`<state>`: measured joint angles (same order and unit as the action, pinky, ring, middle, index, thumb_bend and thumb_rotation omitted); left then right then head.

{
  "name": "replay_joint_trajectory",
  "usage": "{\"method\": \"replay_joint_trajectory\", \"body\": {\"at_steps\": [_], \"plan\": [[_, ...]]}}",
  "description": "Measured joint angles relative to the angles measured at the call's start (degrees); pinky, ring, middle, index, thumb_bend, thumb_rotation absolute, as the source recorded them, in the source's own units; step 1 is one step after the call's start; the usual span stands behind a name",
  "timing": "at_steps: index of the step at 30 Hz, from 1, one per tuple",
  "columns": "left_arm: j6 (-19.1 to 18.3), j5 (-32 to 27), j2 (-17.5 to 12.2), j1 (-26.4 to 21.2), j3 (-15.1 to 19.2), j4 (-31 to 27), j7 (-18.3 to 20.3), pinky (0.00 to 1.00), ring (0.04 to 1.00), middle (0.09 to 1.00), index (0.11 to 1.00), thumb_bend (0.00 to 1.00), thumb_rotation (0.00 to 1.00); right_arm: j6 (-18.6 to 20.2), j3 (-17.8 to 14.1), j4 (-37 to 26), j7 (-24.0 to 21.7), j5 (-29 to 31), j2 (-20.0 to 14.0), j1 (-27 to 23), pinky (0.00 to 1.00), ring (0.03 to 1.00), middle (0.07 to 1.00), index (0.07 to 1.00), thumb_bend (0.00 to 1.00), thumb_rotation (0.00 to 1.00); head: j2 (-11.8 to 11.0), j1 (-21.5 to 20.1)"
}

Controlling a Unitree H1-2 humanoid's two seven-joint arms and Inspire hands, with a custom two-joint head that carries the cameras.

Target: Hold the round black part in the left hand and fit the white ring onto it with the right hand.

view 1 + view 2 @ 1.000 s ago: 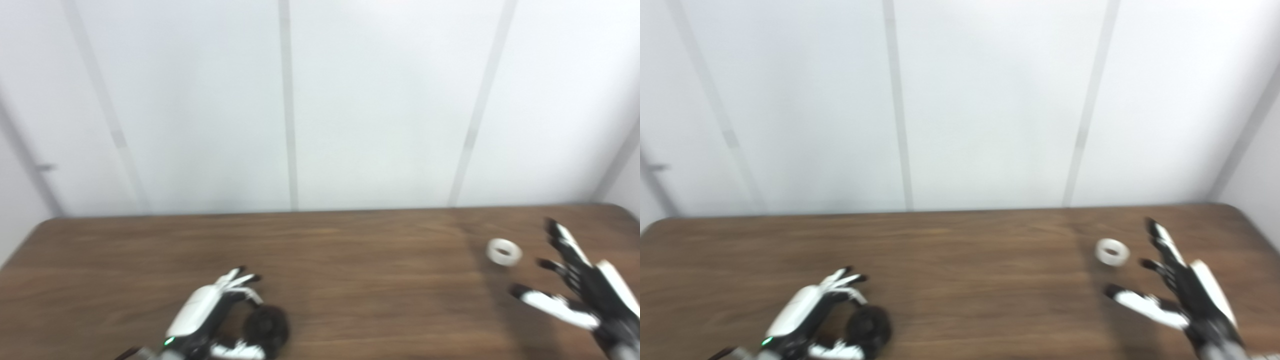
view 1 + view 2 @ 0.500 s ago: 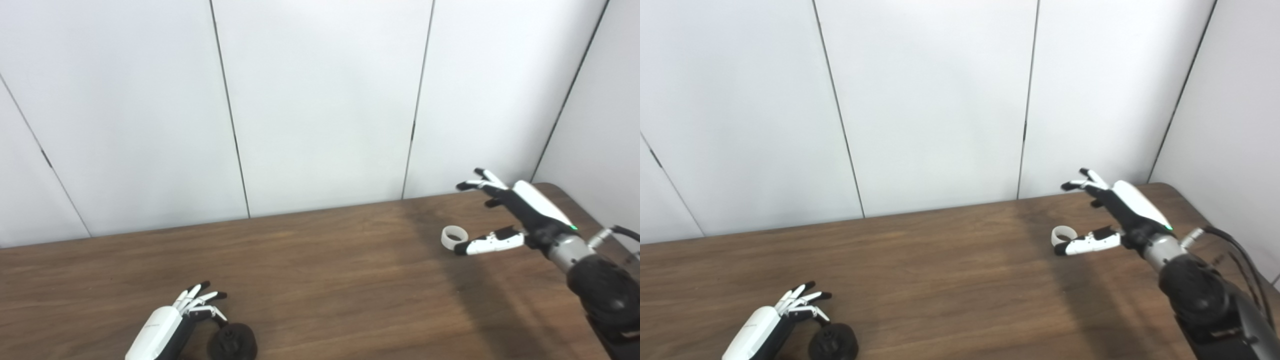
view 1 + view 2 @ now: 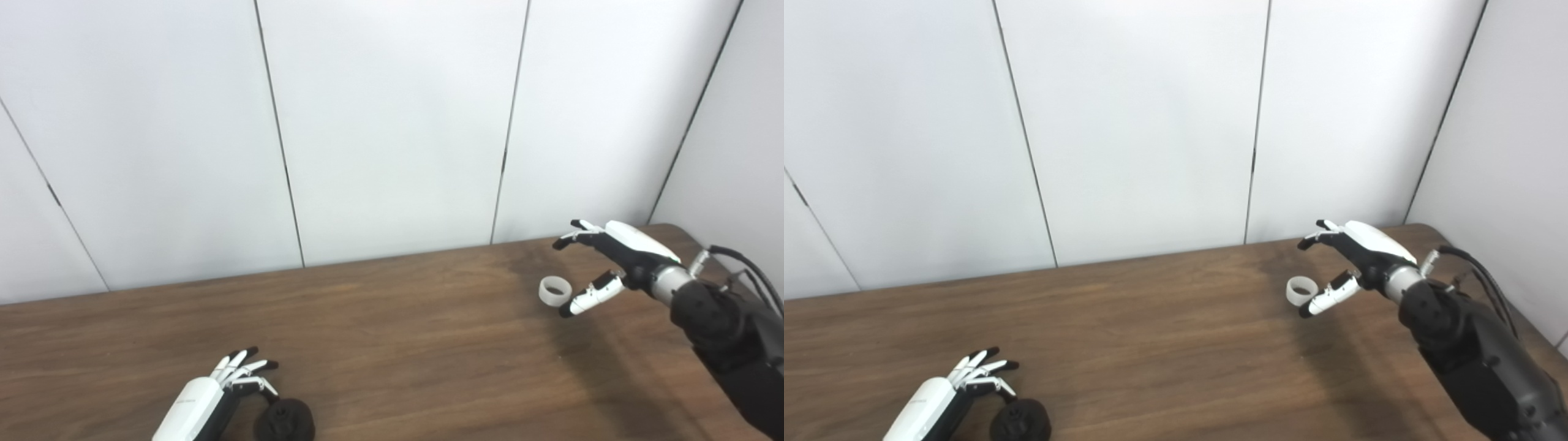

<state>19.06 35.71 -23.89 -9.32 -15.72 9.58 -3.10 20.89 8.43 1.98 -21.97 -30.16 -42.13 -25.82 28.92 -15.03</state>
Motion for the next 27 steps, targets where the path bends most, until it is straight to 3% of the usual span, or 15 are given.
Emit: {"method": "replay_joint_trajectory", "body": {"at_steps": [6, 19, 27], "plan": [[0.0, 0.03, -0.08, 0.34, 0.02, -0.26, -0.06, 1.0, 0.97, 0.851, 0.48, 0.52, 0.04, -0.65, 2.87, 3.16, -0.31, -3.26, -0.13, -1.67, 1.0, 1.0, 1.0, 0.802, 1.0, 0.3, 0.17, 0.26], [-0.17, 0.42, -0.04, 1.3, -0.28, -1.91, 0.05, 1.0, 0.971, 0.852, 0.48, 0.52, 0.04, -1.27, 6.01, 8.01, -1.45, -6.56, 0.08, -4.36, 1.0, 1.0, 1.0, 0.813, 1.0, 0.34, 0.18, 0.88], [-0.4, 0.54, -0.1, 2.59, -0.29, -3.59, 0.32, 1.0, 0.966, 0.846, 0.479, 0.52, 0.04, -1.21, 7.27, 9.91, -3.51, -7.16, 0.08, -5.75, 1.0, 1.0, 1.0, 0.826, 0.98, 0.31, 0.53, 1.05]]}}
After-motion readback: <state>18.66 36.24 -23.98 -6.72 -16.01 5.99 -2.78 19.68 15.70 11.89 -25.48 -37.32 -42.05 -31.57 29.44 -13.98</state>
